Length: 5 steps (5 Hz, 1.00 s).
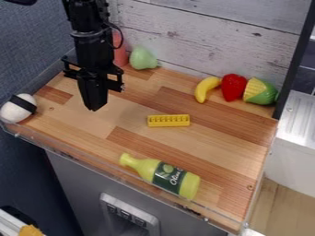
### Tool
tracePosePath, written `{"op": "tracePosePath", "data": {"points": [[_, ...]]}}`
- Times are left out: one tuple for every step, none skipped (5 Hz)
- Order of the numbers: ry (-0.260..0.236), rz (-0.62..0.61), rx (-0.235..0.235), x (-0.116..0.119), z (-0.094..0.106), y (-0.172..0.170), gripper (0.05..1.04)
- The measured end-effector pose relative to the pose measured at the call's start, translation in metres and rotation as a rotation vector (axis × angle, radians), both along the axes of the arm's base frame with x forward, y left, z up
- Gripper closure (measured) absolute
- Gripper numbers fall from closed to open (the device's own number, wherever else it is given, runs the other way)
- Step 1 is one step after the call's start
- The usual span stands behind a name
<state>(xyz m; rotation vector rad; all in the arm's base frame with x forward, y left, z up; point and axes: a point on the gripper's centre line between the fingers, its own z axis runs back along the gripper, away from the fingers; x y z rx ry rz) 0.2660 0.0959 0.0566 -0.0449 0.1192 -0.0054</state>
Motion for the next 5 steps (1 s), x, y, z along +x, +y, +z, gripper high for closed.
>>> {"op": "tracePosePath", "data": {"points": [[0.012,-0.021,0.002,0.012,-0.003,-0.019,0.847],[0.013,-0.057,0.011,0.038,-0.003,-0.049,0.594],[0.017,-0.082,0.016,0.067,-0.003,-0.08,0.301],[0.032,-0.083,0.016,0.094,-0.006,-0.104,0.091],[0.038,-0.066,0.018,0.112,-0.008,-0.123,0.083]]}}
